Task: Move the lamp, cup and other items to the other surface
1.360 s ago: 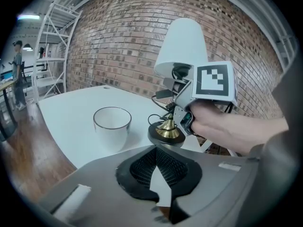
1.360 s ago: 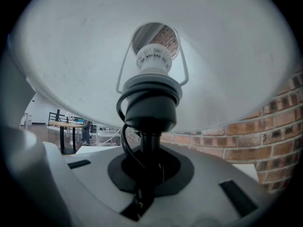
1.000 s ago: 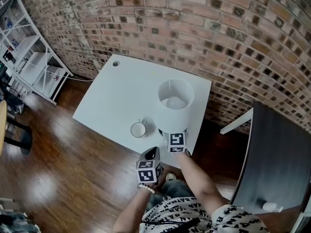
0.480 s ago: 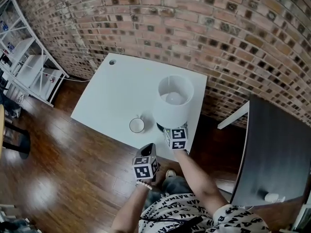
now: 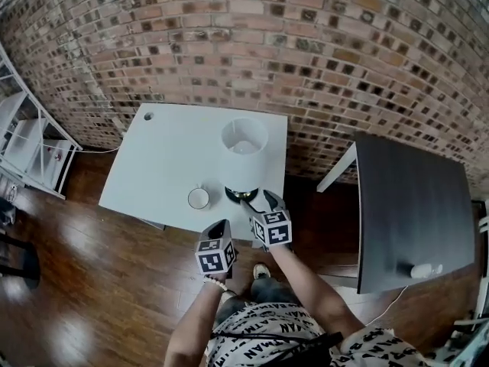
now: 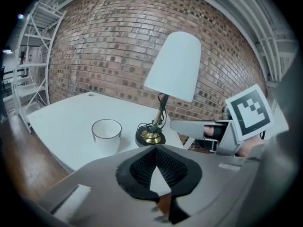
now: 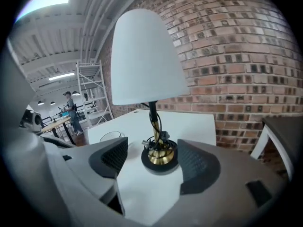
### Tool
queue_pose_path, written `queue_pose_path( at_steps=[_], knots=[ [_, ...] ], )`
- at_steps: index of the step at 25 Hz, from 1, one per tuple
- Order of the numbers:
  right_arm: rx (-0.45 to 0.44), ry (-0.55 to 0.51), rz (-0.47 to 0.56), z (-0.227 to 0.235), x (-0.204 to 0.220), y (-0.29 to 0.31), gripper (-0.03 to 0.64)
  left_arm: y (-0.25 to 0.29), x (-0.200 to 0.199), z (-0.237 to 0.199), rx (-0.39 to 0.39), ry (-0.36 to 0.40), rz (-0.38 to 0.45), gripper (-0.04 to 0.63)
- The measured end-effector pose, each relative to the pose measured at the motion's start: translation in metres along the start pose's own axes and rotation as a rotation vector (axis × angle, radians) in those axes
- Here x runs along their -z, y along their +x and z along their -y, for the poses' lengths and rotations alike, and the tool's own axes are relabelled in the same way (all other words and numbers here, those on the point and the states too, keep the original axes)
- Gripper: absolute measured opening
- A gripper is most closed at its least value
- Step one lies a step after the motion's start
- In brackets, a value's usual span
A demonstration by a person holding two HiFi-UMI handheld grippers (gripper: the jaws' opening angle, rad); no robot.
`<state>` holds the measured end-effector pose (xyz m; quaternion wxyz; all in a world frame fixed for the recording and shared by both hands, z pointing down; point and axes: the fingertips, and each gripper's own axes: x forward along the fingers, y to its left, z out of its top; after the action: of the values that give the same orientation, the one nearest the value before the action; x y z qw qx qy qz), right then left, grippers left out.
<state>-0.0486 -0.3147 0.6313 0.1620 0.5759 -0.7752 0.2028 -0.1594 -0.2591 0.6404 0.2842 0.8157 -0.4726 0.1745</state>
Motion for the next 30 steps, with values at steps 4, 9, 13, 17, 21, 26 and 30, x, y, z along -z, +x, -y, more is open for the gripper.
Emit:
queue_pose_path(
  at_steps=[4,9,13,17,21,26,30],
  knots=[
    [0.054,0.081,-0.031,0.000,0.014,-0.046,0.344,-0.013,0.002,0.010,0.063,0.023,0.013,0.002],
    [0.133,0.142,-0.077,0.003,0.047,-0.092,0.344,-0.019,0.012,0.035,0.149,0.078,-0.005,0.002],
    [0.165,0.203,-0.095,0.004,0.069,-0.121,0.344,-0.026,0.022,0.061,0.208,0.116,-0.018,0.002],
    [0.201,0.215,-0.082,0.012,0.072,-0.146,0.344,-0.033,0.033,0.087,0.256,0.136,-0.032,0.002],
    [0.238,0.218,-0.051,0.033,0.072,-0.176,0.344,-0.030,0.039,0.126,0.317,0.169,-0.043,0.003],
    [0.283,0.257,-0.014,0.075,0.083,-0.227,0.344,-0.024,0.052,0.195,0.366,0.203,-0.060,0.003],
    [0.424,0.324,0.020,0.134,0.107,-0.295,0.371,-0.014,0.072,0.280,0.487,0.266,-0.086,0.002]
  ],
)
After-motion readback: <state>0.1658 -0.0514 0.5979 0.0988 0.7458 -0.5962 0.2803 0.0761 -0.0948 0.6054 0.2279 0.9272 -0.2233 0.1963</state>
